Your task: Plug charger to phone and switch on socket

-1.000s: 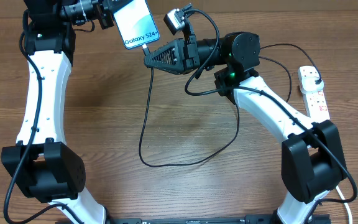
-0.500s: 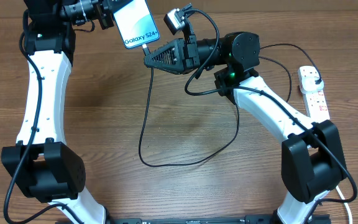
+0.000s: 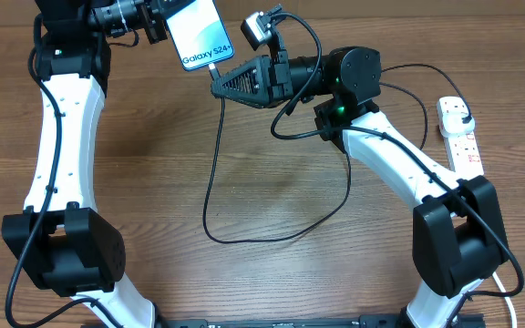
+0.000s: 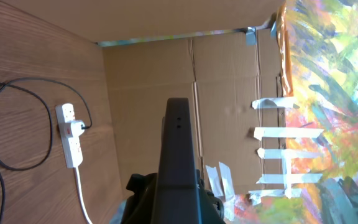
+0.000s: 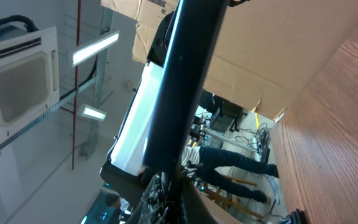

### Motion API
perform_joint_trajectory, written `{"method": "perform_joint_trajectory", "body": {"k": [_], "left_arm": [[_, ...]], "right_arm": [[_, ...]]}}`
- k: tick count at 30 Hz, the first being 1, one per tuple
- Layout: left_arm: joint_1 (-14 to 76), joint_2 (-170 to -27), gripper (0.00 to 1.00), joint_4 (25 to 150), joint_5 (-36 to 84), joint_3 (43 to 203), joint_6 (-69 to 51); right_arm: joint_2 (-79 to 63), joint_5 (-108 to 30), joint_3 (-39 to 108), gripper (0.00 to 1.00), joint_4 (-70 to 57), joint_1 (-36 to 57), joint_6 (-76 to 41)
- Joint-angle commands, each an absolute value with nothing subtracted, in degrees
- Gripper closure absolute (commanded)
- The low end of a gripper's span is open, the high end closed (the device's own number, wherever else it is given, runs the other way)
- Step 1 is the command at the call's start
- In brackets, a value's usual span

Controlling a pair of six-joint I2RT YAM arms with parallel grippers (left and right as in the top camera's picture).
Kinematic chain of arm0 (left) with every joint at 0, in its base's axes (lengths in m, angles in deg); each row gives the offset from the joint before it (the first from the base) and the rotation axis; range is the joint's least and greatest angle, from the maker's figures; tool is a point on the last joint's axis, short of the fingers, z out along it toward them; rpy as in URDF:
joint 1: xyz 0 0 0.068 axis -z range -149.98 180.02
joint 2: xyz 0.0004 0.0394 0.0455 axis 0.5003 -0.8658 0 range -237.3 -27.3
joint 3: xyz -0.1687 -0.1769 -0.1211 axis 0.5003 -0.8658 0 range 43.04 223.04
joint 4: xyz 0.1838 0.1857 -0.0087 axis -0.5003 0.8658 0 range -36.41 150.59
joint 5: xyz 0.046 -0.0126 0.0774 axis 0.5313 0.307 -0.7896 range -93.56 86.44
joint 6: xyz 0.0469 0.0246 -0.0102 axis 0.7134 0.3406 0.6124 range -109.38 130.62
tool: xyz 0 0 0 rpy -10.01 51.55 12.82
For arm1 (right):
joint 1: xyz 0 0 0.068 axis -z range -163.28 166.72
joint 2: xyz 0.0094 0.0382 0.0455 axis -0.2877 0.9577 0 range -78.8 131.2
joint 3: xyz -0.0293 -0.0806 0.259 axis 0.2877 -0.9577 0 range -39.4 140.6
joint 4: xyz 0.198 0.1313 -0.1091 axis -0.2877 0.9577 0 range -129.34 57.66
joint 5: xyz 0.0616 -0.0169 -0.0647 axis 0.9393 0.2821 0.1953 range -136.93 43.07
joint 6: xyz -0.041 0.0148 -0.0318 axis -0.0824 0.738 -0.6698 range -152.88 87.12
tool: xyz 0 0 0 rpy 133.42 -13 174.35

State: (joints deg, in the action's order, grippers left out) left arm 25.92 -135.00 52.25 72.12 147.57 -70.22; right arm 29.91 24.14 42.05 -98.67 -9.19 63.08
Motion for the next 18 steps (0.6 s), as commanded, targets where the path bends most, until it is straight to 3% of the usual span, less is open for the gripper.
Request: {"method": "perform_joint_trajectory", "body": {"k": [1,18], "left_arm": [[26.3,-134.1,0.96,51.9,72.6,148.6,-70.8],[27.6,-134.1,0.96,51.9,73.3,148.6,-66.4]], "right_arm": [[28.8,22.3,42.8,0.96,-98.6,-8.9,62.9],[28.8,21.1,42.8,0.96,-96.0,-8.9,62.5]]}}
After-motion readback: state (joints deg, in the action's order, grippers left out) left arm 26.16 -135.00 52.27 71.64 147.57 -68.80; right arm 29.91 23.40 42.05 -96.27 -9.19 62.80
